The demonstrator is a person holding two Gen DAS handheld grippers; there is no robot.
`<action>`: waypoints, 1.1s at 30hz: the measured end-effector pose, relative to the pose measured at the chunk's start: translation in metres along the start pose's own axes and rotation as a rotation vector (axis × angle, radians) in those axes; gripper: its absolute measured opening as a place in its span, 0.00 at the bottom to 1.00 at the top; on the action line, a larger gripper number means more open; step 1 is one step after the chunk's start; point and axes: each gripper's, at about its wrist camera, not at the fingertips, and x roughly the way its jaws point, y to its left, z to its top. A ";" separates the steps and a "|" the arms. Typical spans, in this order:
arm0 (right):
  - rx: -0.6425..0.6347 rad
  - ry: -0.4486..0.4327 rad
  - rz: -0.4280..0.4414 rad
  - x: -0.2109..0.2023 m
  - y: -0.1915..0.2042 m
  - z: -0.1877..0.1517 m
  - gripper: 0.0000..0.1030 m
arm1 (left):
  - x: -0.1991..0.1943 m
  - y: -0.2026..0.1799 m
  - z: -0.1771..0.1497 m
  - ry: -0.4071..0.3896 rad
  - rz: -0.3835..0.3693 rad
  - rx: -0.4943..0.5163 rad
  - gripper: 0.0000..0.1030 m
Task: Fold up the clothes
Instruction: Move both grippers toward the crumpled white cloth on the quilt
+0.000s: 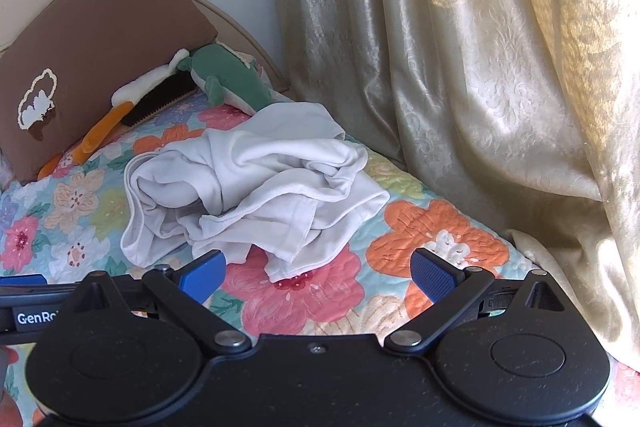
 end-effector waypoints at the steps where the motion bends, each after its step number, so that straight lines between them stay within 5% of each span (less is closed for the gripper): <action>1: 0.003 0.003 0.001 0.001 0.000 0.000 0.98 | 0.001 0.001 0.000 0.001 -0.005 -0.003 0.98; 33: -0.016 0.098 0.000 0.021 0.003 0.004 0.98 | 0.018 0.026 -0.004 0.015 -0.022 -0.043 0.99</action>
